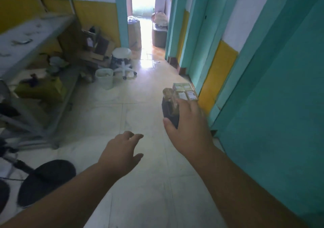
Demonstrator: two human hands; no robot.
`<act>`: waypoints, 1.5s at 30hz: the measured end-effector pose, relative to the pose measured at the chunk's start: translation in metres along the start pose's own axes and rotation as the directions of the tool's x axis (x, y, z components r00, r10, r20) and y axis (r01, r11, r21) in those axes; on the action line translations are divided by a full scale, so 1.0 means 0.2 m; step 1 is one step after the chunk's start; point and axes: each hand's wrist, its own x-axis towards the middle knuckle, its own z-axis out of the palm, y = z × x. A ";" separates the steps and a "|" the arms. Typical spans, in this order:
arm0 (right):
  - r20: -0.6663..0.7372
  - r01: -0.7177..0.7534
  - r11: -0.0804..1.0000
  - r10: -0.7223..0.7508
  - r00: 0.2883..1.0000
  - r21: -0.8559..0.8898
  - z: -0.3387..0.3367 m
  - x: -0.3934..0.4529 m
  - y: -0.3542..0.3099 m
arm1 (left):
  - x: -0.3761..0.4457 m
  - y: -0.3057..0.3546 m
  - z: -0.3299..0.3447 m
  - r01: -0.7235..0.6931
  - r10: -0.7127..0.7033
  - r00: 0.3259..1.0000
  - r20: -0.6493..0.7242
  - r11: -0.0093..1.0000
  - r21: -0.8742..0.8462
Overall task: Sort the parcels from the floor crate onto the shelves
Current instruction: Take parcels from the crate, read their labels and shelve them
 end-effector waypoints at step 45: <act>-0.207 -0.765 0.638 0.740 0.640 -0.089 1.39 3.80 1.61 | 5.32 0.07 0.68 -0.627 0.566 0.594 0.572 0.771 -0.112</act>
